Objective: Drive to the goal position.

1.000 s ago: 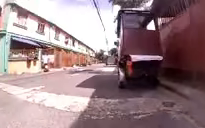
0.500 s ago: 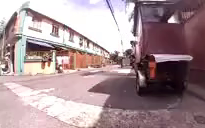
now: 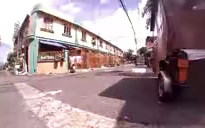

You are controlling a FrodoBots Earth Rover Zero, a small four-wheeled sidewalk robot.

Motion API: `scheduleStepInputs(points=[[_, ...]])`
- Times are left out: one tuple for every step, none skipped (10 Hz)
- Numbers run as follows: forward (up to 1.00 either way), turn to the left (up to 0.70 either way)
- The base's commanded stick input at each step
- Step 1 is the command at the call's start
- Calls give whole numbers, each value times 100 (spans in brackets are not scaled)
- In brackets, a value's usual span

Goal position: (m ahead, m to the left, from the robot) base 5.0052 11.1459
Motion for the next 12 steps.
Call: scheduleStepInputs(points=[[70, 0], [70, 0], [70, 0], [70, 0], [70, 0], [70, 0], [70, 0], [70, 0], [70, 0], [70, 0], [70, 0], [70, 0]])
